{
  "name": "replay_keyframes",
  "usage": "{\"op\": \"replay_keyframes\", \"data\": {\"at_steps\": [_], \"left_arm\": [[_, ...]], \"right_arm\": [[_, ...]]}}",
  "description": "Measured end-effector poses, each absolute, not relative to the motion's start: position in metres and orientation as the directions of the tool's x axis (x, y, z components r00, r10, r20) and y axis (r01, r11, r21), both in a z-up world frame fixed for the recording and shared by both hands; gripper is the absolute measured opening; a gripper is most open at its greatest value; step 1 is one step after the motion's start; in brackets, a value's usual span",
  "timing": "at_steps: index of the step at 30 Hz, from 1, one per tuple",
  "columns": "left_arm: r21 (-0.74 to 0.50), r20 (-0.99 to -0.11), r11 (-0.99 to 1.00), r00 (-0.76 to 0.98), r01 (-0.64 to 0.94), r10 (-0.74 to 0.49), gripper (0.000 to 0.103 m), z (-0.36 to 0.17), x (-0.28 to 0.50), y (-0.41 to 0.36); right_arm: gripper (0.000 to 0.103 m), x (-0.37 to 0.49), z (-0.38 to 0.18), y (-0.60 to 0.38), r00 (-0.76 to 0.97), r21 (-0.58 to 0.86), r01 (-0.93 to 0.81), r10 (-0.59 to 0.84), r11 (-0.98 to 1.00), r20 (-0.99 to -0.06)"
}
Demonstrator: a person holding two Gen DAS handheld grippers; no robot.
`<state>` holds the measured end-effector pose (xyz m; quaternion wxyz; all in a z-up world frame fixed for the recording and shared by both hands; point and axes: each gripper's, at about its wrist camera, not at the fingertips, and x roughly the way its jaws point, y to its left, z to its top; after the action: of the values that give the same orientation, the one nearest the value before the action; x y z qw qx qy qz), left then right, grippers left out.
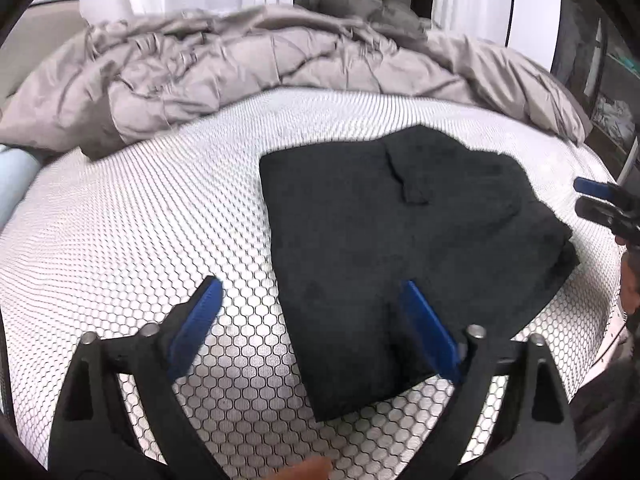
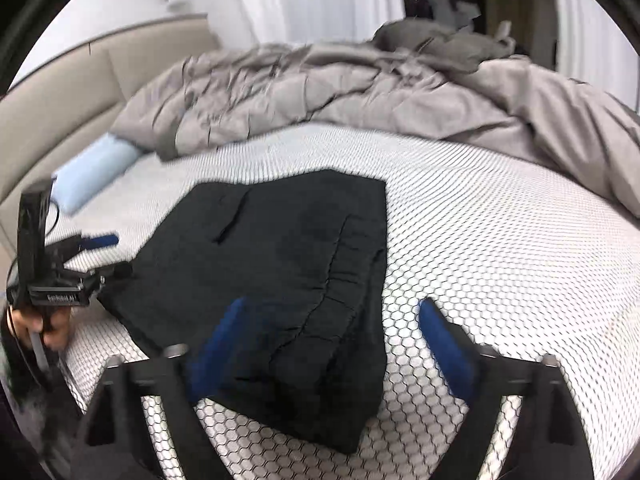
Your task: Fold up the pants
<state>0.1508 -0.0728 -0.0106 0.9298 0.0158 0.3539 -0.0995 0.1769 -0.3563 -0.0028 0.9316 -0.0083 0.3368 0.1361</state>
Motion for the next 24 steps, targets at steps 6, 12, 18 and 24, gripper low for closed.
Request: {"op": "replay_keyframes", "data": {"at_steps": [6, 12, 18, 24], "left_arm": [[0.008, -0.555, 0.990, 0.824, 0.142, -0.114, 0.102, 0.010, 0.127, -0.078], [0.033, -0.515, 0.991, 0.852, 0.131, -0.095, 0.102, 0.014, 0.098, -0.085], [0.032, -0.517, 0.989, 0.849, 0.145, -0.108, 0.102, 0.005, 0.067, -0.092], [-0.009, -0.473, 0.988, 0.870, 0.157, -0.142, 0.102, 0.009, 0.052, -0.094]], "right_arm": [[0.103, 0.136, 0.007, -0.341, 0.793, 0.049, -0.312, 0.289, 0.949, -0.536], [0.103, 0.117, 0.010, -0.328, 0.820, 0.035, -0.321, 0.296, 0.946, -0.490], [0.103, 0.098, 0.004, -0.334, 0.853, 0.043, -0.299, 0.287, 0.953, -0.436], [0.103, 0.093, 0.008, -0.334, 0.885, 0.043, -0.263, 0.259, 0.964, -0.386]]}}
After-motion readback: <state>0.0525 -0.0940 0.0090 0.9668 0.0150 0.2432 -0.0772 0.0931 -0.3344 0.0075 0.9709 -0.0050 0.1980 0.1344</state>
